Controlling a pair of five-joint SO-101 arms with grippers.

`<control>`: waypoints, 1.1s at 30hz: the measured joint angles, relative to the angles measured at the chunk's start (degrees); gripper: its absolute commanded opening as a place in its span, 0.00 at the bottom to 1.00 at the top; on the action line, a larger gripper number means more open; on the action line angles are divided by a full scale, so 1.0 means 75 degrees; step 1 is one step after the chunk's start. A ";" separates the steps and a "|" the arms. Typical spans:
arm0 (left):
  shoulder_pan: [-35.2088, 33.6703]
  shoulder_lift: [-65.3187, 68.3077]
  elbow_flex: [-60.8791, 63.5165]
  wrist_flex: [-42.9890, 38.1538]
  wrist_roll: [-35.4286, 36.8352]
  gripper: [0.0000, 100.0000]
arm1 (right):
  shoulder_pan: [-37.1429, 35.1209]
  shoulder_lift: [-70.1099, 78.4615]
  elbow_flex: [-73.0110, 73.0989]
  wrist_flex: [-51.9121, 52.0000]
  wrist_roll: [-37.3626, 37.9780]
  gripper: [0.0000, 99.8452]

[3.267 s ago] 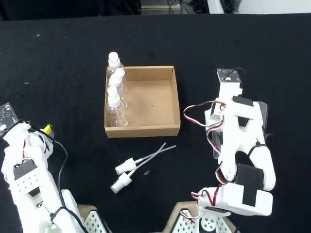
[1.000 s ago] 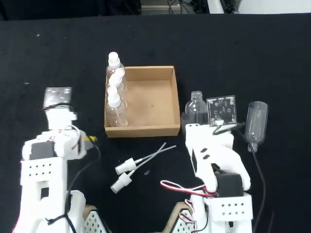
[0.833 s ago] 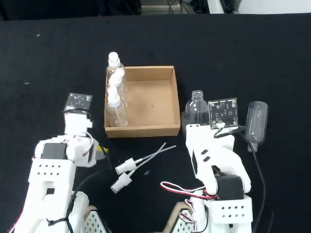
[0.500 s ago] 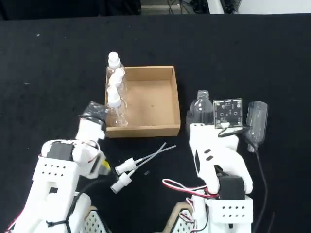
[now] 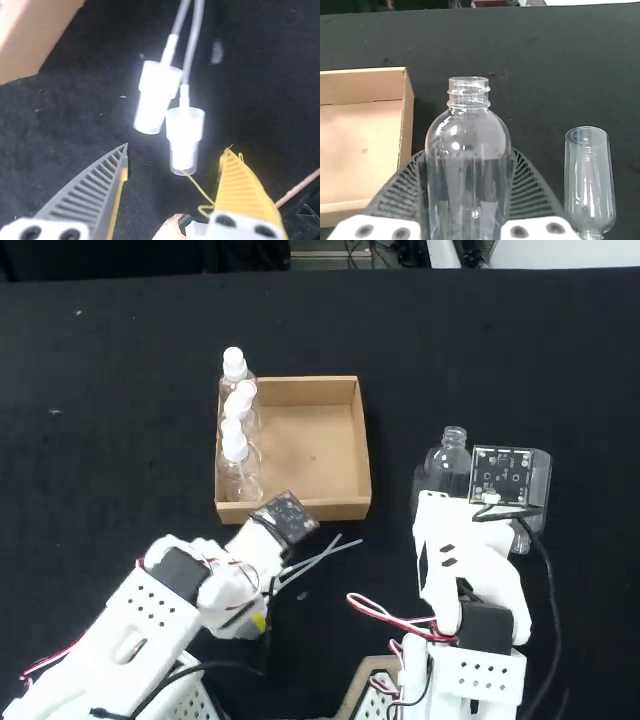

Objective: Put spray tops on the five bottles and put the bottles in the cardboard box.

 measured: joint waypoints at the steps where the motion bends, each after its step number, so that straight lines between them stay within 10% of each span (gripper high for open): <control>1: 0.0094 0.0000 0.0000 0.0000 0.0000 0.21 | 0.0000 0.0000 0.0000 0.0000 0.0000 0.01; 11: 0.0422 0.0000 0.1278 -0.1571 0.0035 0.21 | 0.0000 0.0000 0.0000 0.0000 -0.0188 0.01; 33: 0.0410 0.0000 0.1078 -0.0961 0.0246 0.21 | 0.0000 0.0000 0.0000 0.0000 -0.0188 0.01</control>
